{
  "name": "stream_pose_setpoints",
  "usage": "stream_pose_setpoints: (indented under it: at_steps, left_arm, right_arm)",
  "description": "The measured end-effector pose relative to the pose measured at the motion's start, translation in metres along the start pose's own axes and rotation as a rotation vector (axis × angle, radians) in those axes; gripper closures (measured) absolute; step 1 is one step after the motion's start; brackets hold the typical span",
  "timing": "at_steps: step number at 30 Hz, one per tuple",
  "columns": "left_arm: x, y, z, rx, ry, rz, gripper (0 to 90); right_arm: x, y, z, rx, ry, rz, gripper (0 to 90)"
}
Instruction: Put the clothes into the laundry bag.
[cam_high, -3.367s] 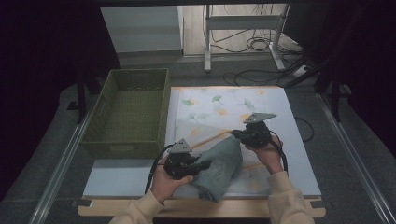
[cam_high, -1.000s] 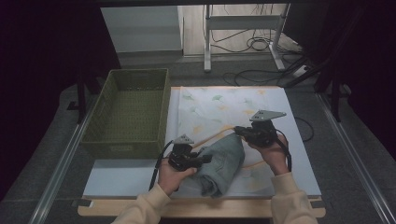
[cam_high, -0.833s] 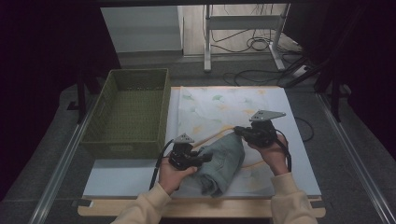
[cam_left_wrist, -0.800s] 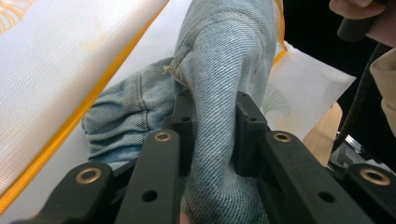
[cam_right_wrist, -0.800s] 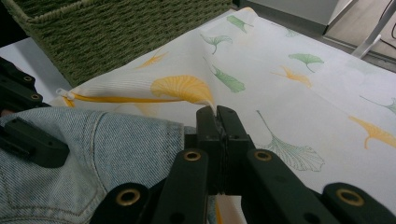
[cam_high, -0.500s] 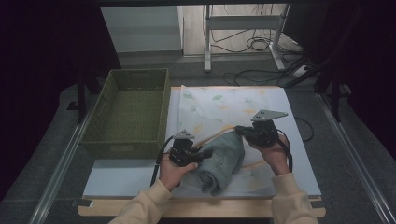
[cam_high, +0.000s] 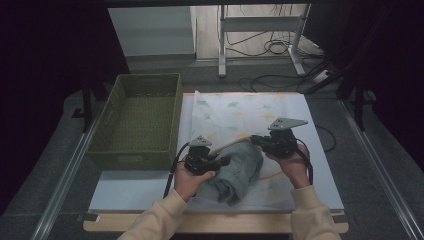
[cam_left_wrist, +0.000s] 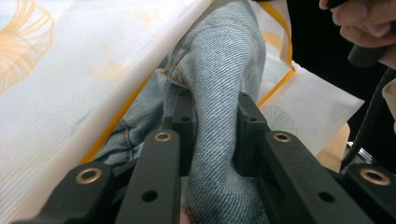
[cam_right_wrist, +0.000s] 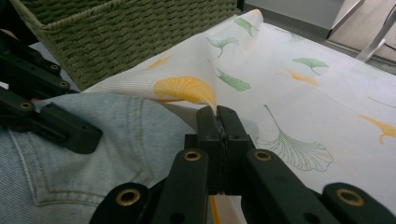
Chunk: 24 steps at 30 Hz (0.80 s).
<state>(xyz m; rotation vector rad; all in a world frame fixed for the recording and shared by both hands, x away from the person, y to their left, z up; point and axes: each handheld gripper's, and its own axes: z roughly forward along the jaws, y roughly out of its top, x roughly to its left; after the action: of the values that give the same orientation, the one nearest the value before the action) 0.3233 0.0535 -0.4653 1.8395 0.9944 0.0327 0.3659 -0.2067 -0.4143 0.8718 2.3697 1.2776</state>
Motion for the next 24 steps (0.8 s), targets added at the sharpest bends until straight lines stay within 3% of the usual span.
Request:
stream_pose_setpoints:
  at_steps: [12, 18, 24]
  left_arm:
    - [0.002, 0.018, 0.010, -0.003, 0.016, -0.003, 73.9]
    - [0.004, 0.017, 0.021, 0.024, 0.018, 0.006, 72.4]
    - [0.000, 0.008, 0.023, 0.054, 0.027, 0.013, 54.3]
  right_arm:
    - [0.004, 0.002, 0.000, 0.001, 0.006, -0.011, 88.7]
    - [0.003, 0.001, 0.001, 0.008, 0.005, -0.009, 88.7]
    - [0.000, -0.001, 0.003, 0.018, 0.005, -0.003, 88.7]
